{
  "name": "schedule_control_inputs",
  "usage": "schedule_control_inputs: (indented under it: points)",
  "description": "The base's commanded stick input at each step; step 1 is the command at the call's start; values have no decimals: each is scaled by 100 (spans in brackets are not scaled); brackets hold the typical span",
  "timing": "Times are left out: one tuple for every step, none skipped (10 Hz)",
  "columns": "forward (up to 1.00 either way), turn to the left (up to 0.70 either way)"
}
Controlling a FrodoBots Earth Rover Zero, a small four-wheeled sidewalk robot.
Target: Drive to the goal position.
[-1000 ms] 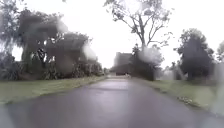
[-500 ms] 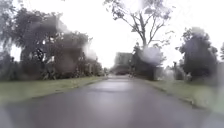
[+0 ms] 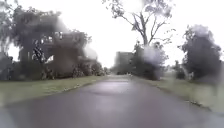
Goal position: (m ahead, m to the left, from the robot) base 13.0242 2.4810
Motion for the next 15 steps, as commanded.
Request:
schedule_control_inputs:
  points:
    - [85, 0]
    - [85, 0]
    - [85, 0]
    - [85, 0]
    - [85, 0]
    - [85, 0]
    - [85, 0]
    - [85, 0]
    - [85, 0]
    - [85, 0]
    - [85, 0]
    - [85, 0]
    - [85, 0]
    - [85, 0]
    - [85, 0]
